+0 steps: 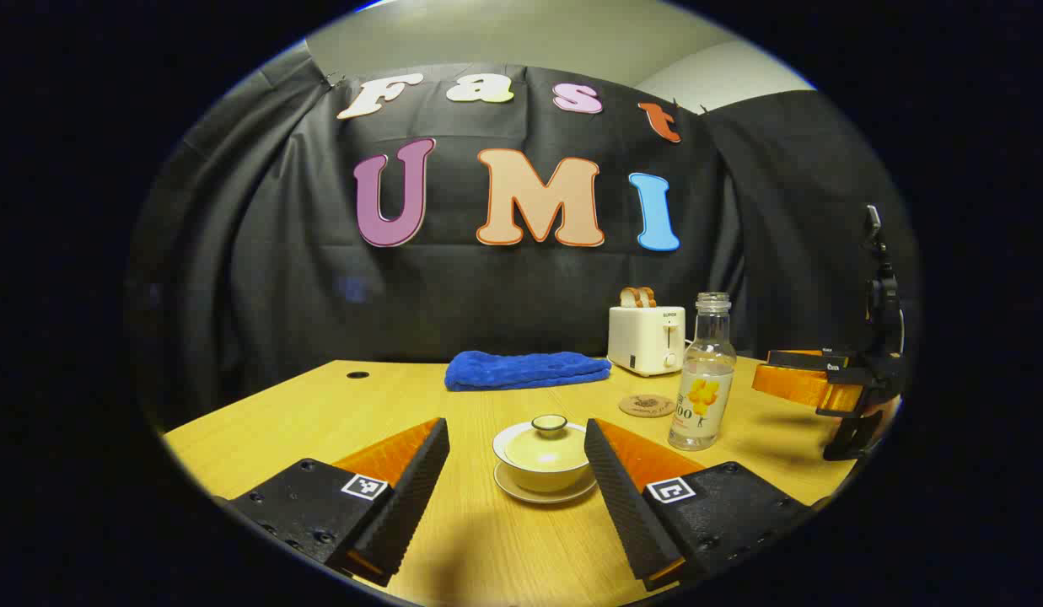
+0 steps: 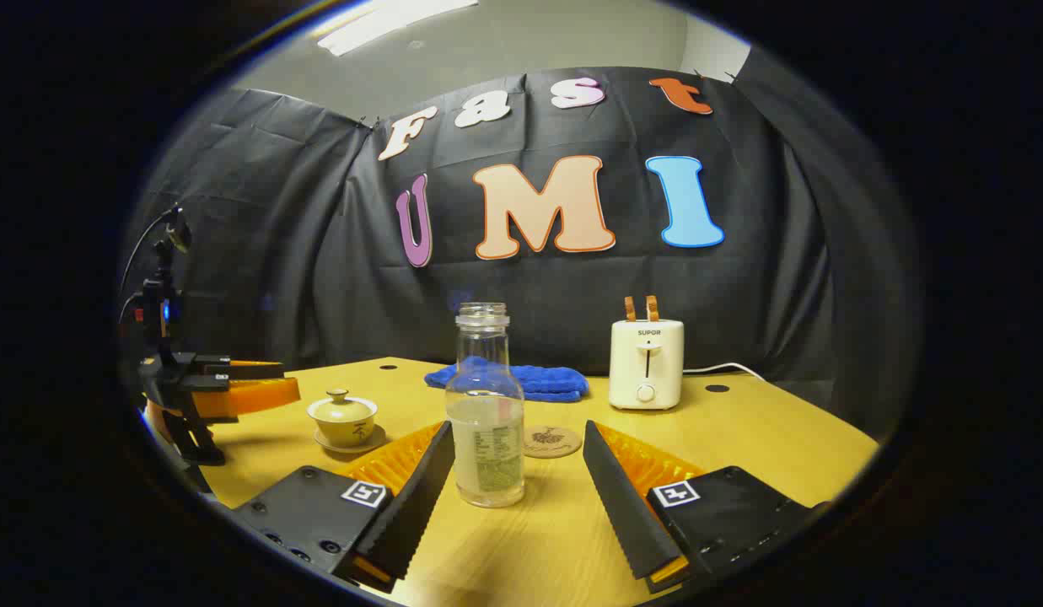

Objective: Open the teacup lid with one hand, grasp the water bottle and pour water into the teacup with the other hand; after pouring, place the water bottle on the coaster and then close the teacup lid.

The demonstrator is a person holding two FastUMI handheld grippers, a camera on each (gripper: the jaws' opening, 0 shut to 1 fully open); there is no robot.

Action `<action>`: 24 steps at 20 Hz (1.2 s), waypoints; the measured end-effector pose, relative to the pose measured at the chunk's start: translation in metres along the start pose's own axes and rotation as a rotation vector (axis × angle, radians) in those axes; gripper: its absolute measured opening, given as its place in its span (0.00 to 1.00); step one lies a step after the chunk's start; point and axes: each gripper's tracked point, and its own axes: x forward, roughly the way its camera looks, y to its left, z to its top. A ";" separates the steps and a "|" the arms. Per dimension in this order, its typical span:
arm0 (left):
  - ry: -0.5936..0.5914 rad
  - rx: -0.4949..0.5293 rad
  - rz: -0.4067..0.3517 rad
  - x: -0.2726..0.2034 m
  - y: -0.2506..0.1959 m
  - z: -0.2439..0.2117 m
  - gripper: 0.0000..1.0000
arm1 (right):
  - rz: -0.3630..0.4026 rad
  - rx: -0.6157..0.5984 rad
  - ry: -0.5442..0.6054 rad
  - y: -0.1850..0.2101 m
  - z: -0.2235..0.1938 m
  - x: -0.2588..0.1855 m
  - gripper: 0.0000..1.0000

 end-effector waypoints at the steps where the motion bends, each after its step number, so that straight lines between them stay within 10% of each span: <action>1: 0.000 0.000 0.003 -0.002 0.000 -0.002 0.92 | -0.006 -0.001 -0.001 -0.001 0.001 -0.001 0.97; 24: -0.005 -0.003 -0.012 0.010 -0.003 -0.004 0.95 | -0.024 -0.001 -0.001 -0.003 0.002 -0.001 0.97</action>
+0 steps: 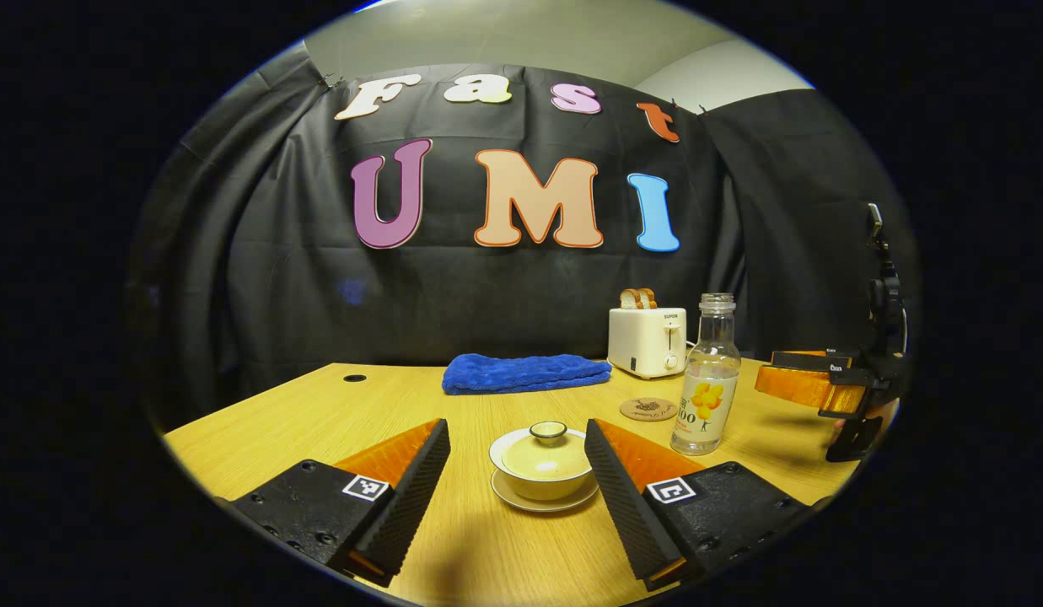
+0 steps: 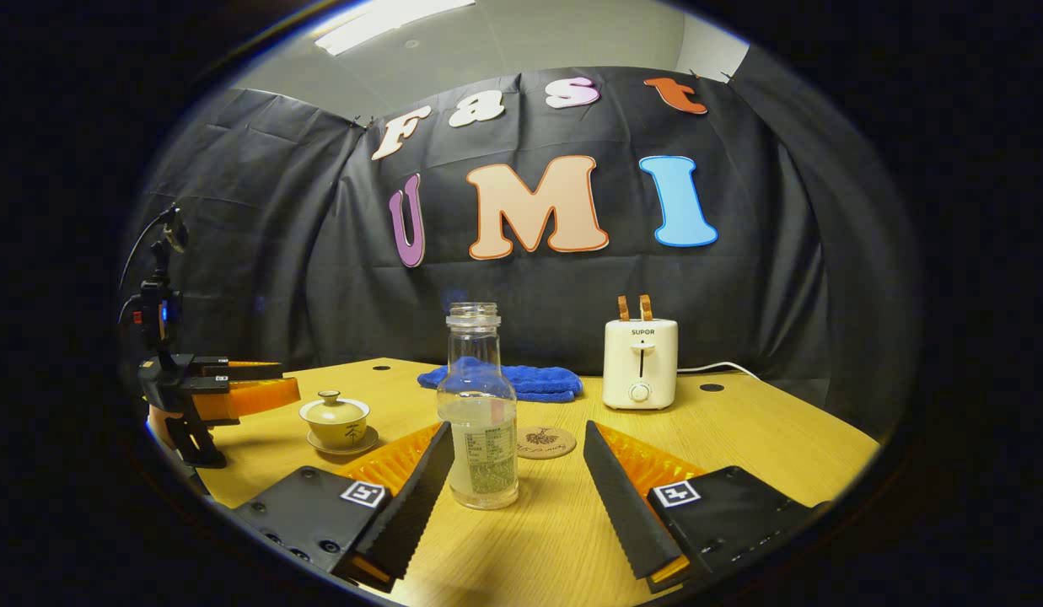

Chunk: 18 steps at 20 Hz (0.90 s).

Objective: Open the teacup lid with one hand, grasp the water bottle and pour water into the teacup with the other hand; after pouring, place the water bottle on the coaster and then close the teacup lid.

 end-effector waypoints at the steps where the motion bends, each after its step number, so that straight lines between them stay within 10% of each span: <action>1: 0.001 0.000 -0.004 0.002 -0.001 -0.001 0.95 | 0.000 0.000 0.001 0.000 0.000 -0.001 0.98; 18: 0.049 -0.006 -0.080 0.049 -0.017 -0.008 0.84 | -0.002 0.000 0.002 0.000 0.001 0.001 0.98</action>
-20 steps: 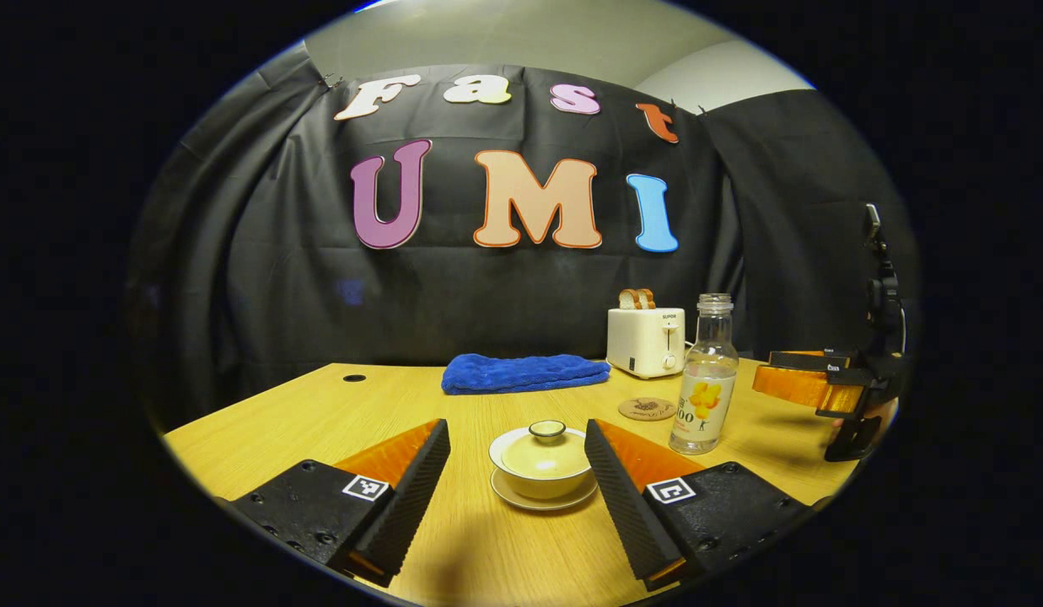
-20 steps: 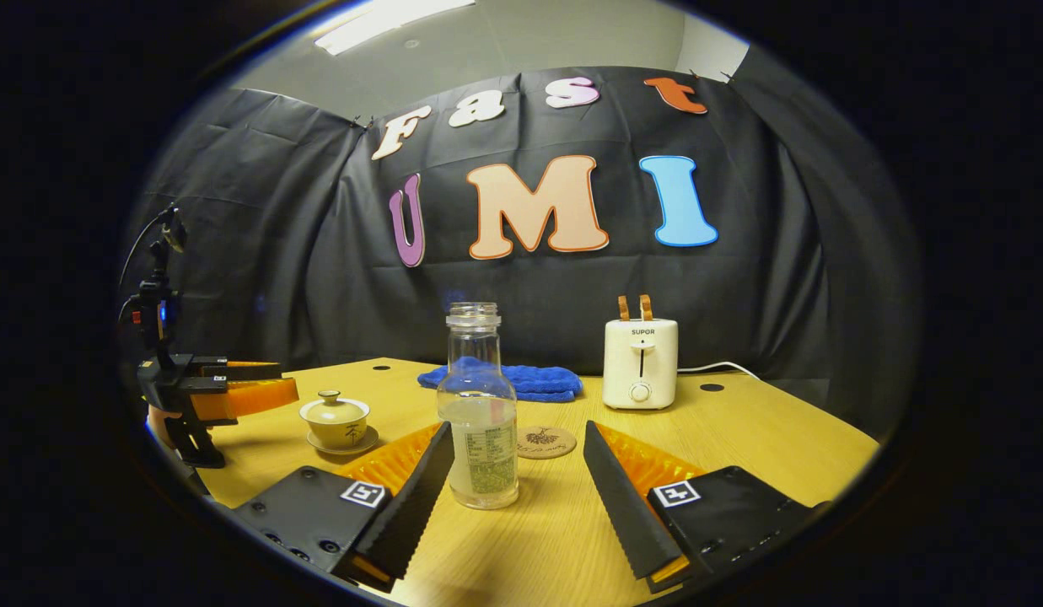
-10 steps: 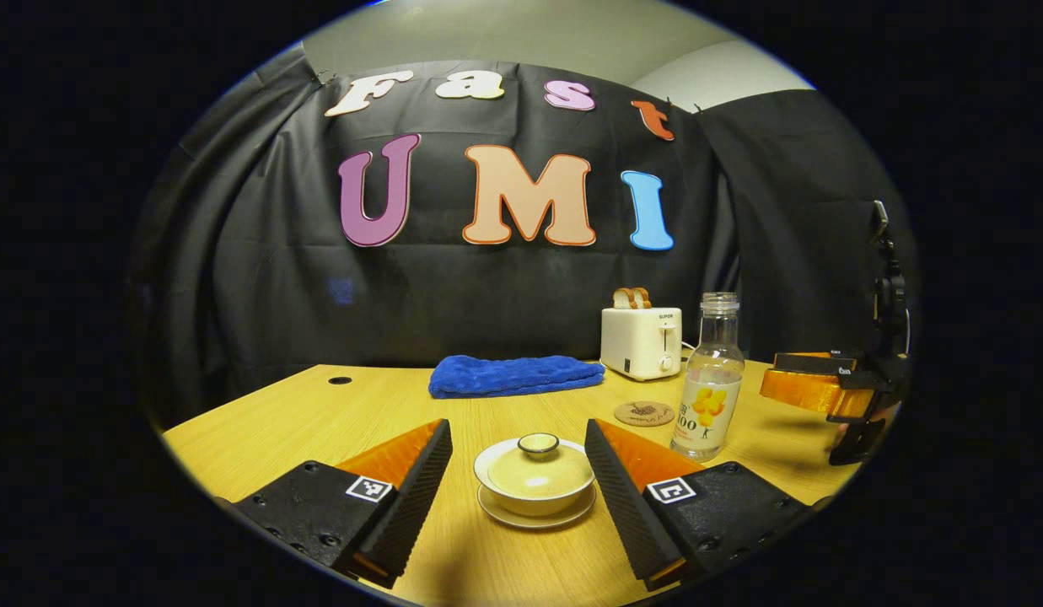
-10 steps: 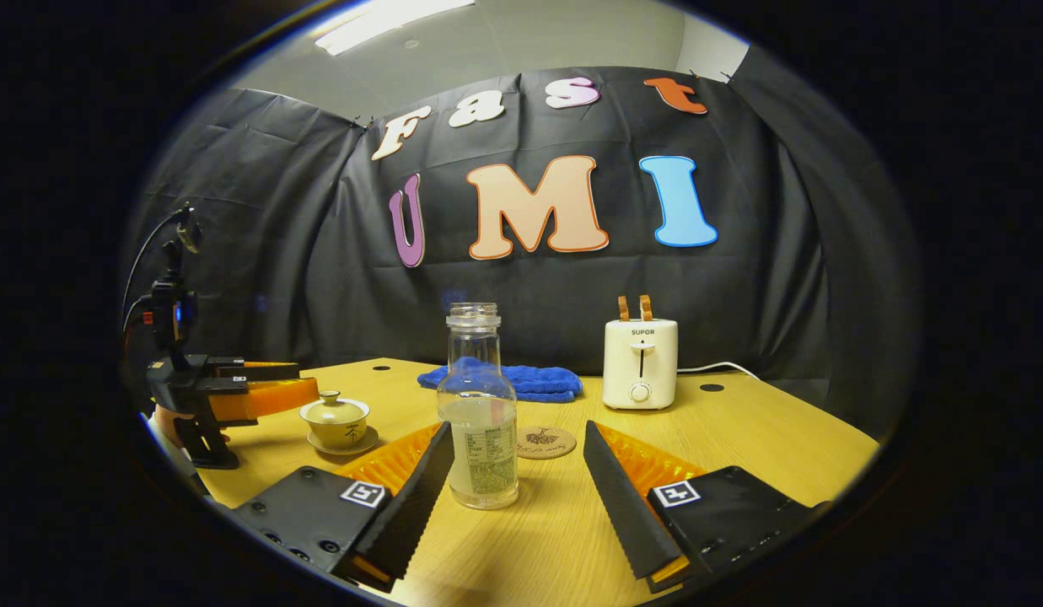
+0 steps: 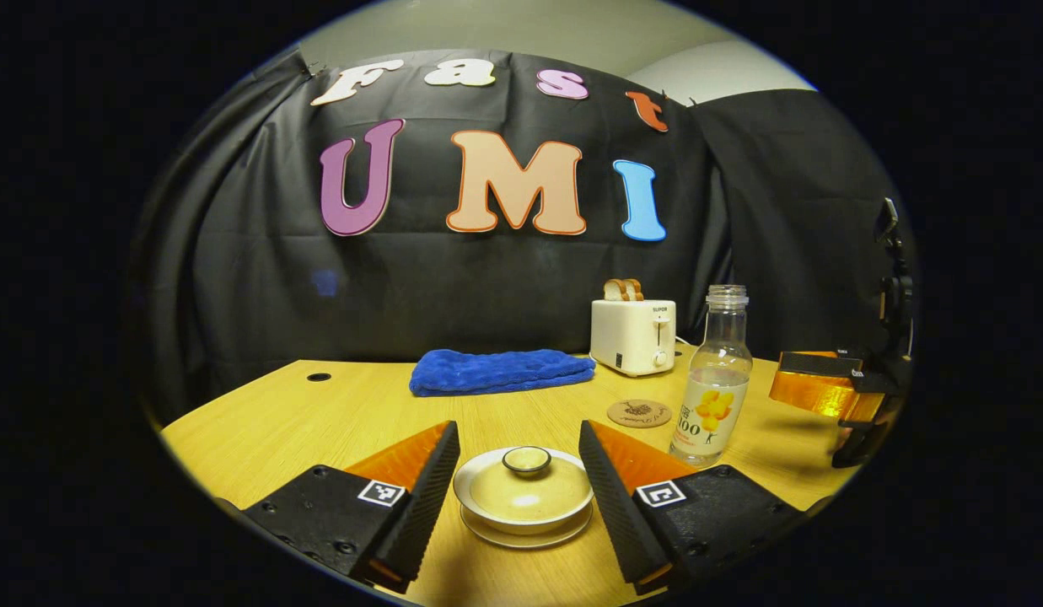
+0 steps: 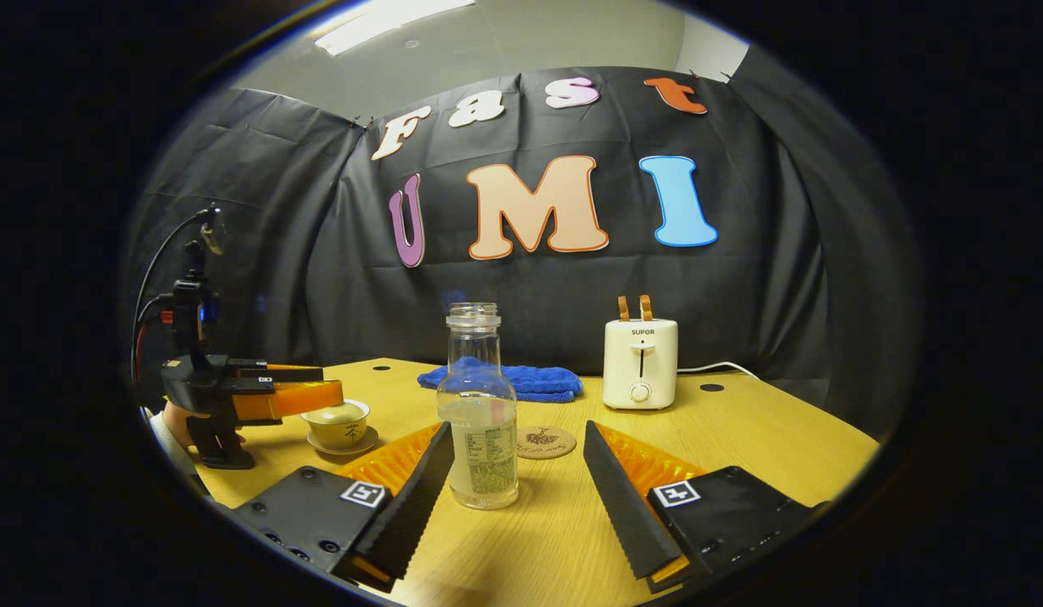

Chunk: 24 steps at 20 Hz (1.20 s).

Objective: Open the teacup lid with one hand, grasp the water bottle and pour water into the teacup with the other hand; after pouring, place the water bottle on the coaster and then close the teacup lid.

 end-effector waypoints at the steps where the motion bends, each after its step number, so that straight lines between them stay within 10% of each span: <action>1: 0.007 -0.001 -0.006 0.003 -0.001 -0.002 0.83 | 0.000 0.000 0.000 0.000 0.000 0.000 0.98; 24: 0.054 -0.008 -0.041 0.019 -0.007 -0.008 0.30 | -0.001 -0.001 -0.001 0.000 0.000 0.000 0.98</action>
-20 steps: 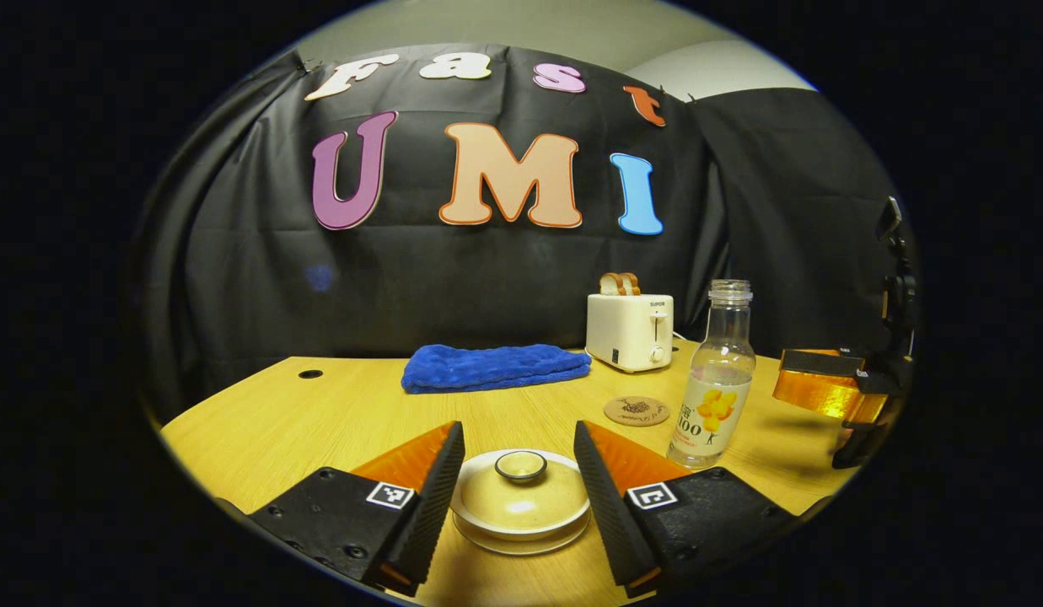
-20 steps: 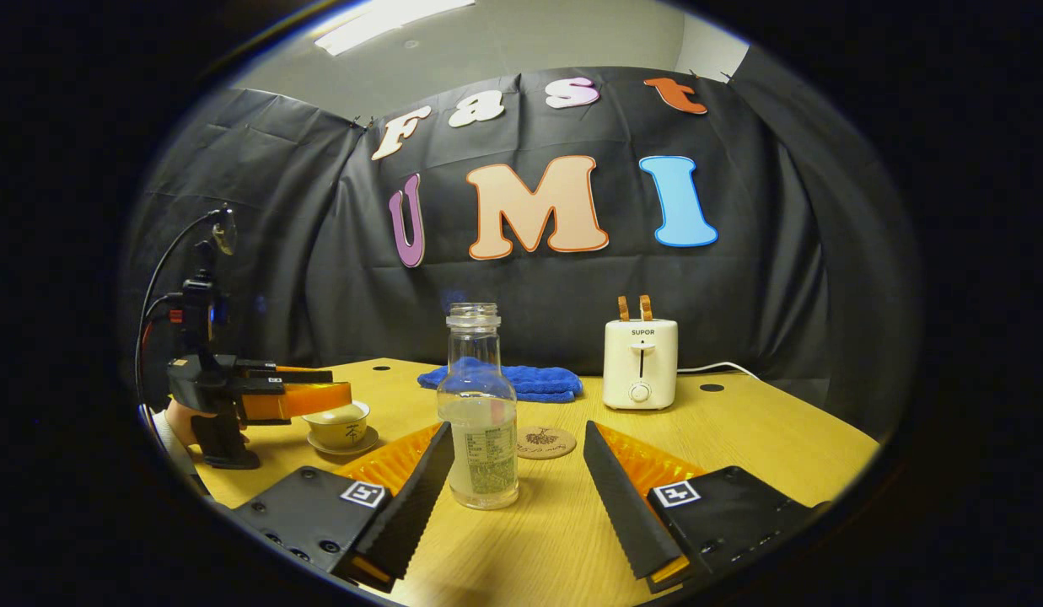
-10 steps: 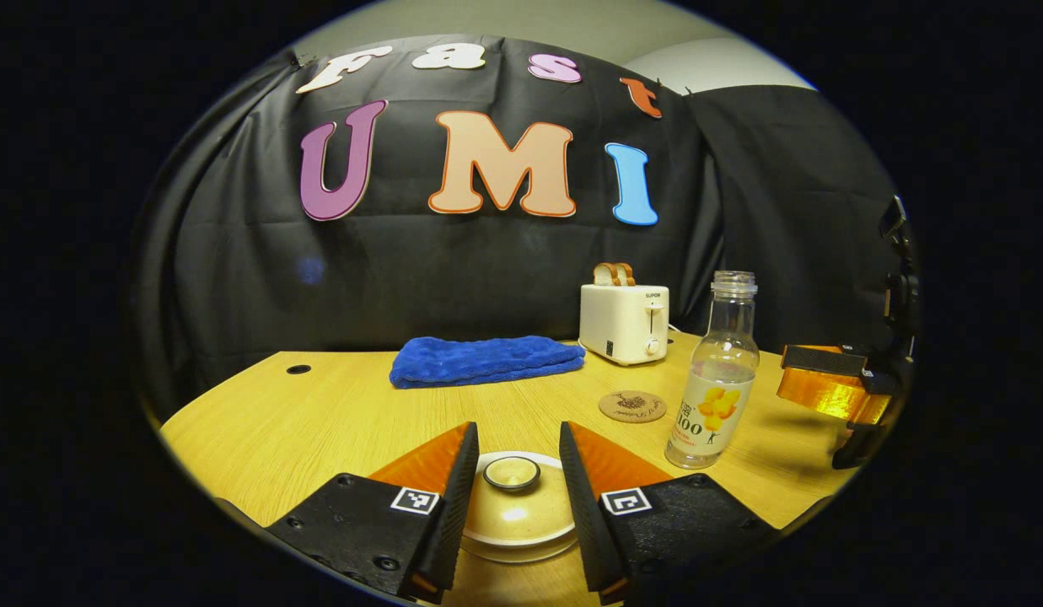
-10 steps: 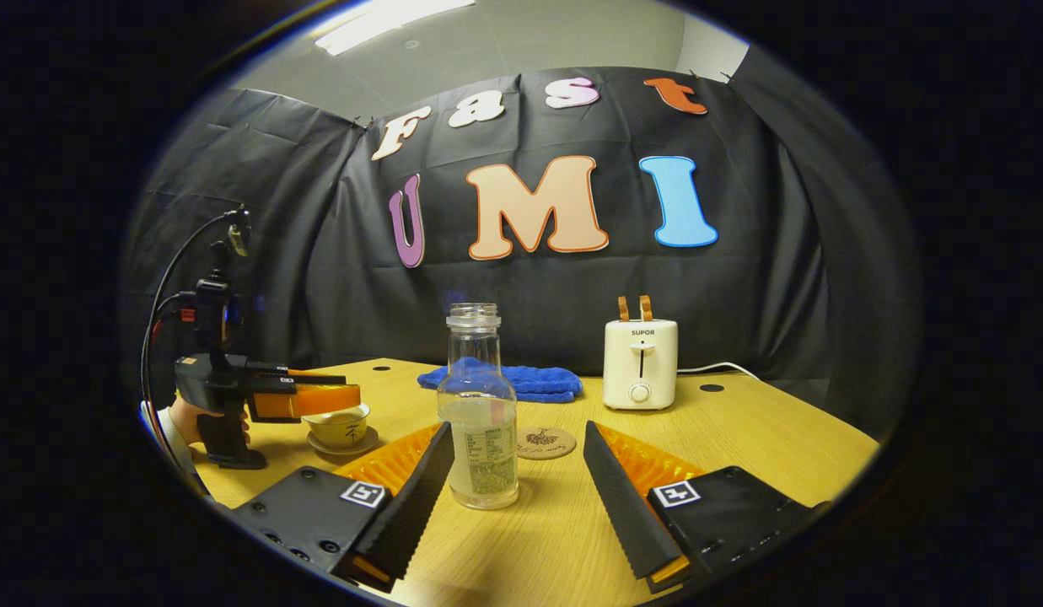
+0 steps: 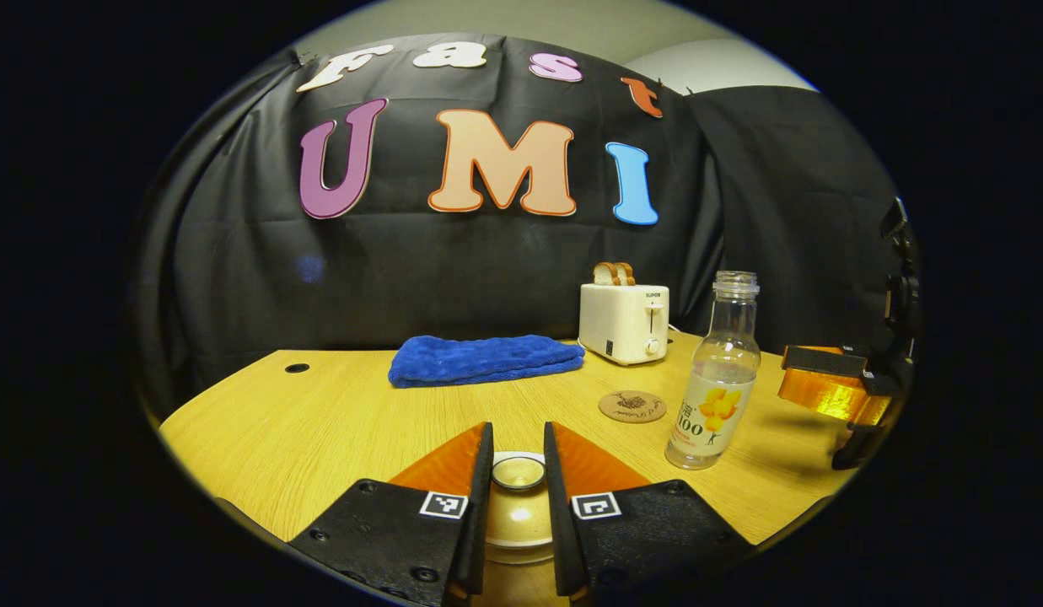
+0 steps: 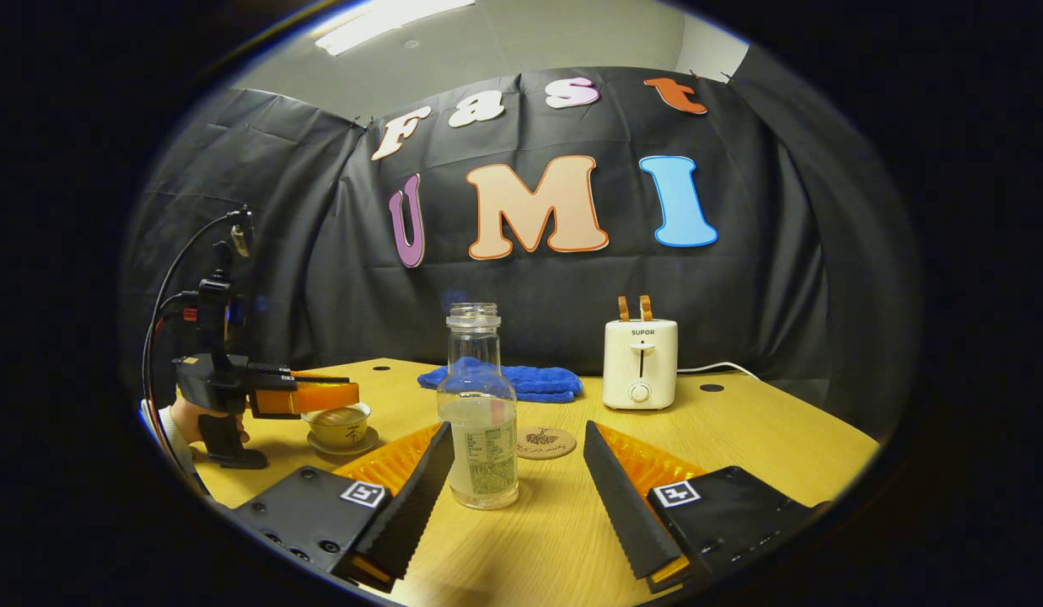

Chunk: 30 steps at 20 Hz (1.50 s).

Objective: Open the teacup lid with one hand, grasp the water bottle and pour water into the teacup with the other hand; after pouring, place the water bottle on the coaster and then close the teacup lid.

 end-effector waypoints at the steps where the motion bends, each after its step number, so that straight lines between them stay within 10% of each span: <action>1: -0.004 0.000 0.002 0.000 0.001 0.001 0.30 | 0.000 0.000 0.000 0.000 0.000 0.000 0.98; 30: -0.106 -0.005 0.105 -0.029 0.026 0.014 0.29 | 0.128 0.002 0.118 0.017 -0.014 0.026 0.96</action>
